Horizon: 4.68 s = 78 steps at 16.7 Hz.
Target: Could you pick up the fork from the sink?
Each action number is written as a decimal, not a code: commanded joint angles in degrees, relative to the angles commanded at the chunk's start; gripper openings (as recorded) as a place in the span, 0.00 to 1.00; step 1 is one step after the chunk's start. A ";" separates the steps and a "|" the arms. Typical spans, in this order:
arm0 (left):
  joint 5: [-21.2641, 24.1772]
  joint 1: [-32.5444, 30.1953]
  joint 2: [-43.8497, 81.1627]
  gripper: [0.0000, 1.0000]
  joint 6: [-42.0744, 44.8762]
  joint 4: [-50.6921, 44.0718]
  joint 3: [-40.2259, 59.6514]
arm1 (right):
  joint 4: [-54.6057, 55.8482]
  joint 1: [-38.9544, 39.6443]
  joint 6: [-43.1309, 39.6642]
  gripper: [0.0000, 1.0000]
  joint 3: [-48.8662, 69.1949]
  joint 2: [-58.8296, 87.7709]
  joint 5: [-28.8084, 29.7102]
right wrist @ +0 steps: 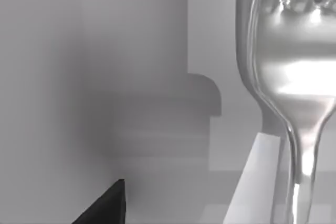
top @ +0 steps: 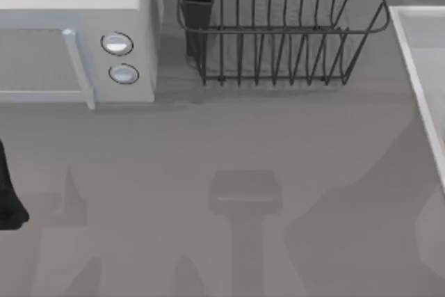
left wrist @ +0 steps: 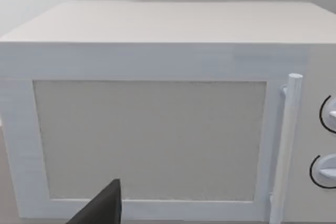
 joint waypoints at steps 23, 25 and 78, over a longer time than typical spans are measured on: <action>0.00 0.00 0.00 1.00 0.00 0.00 0.00 | -0.75 0.19 0.67 0.00 0.54 -2.61 -0.74; 0.00 0.00 0.00 1.00 0.00 0.00 0.00 | -1.63 0.17 0.65 0.00 1.35 -2.82 -0.75; 0.00 0.00 0.00 1.00 0.00 0.00 0.00 | -2.35 36.80 36.13 0.00 -51.94 -54.29 -0.48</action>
